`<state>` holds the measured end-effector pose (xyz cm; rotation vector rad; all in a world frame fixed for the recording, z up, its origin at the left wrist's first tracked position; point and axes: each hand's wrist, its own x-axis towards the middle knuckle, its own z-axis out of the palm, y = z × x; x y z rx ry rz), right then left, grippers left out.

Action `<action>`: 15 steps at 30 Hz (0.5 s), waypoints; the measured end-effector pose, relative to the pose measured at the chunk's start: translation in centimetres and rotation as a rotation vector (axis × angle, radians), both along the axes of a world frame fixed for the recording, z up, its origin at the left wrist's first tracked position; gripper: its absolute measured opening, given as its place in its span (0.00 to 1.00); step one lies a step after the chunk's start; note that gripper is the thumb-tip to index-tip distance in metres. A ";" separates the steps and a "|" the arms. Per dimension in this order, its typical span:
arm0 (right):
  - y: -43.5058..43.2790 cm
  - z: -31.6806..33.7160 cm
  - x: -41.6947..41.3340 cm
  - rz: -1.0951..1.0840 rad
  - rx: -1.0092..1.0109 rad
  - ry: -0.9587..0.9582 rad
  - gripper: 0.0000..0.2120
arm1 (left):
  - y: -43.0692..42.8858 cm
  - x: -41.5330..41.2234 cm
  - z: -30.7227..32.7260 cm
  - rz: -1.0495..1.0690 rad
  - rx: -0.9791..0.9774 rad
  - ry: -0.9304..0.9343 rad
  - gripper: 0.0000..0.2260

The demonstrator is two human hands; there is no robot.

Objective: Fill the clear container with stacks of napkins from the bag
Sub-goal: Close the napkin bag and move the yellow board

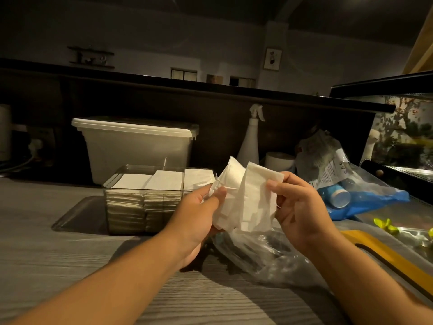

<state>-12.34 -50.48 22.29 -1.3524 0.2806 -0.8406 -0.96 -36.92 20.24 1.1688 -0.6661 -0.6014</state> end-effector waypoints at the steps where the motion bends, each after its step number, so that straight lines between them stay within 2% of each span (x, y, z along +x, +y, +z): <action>1: 0.1 0.0 0.1 0.030 0.023 -0.011 0.07 | 0.0 -0.1 0.0 -0.007 0.006 0.010 0.07; 6: 0.5 -0.5 0.7 0.052 0.150 0.001 0.07 | 0.0 -0.2 -0.2 -0.096 0.014 0.053 0.09; 11: 0.4 -1.0 1.0 0.100 0.338 0.072 0.17 | -0.1 0.0 -0.4 -0.148 0.025 0.069 0.10; 15: 0.5 -0.9 1.0 0.134 0.345 0.086 0.12 | 0.0 0.0 -0.6 -0.202 0.036 0.133 0.11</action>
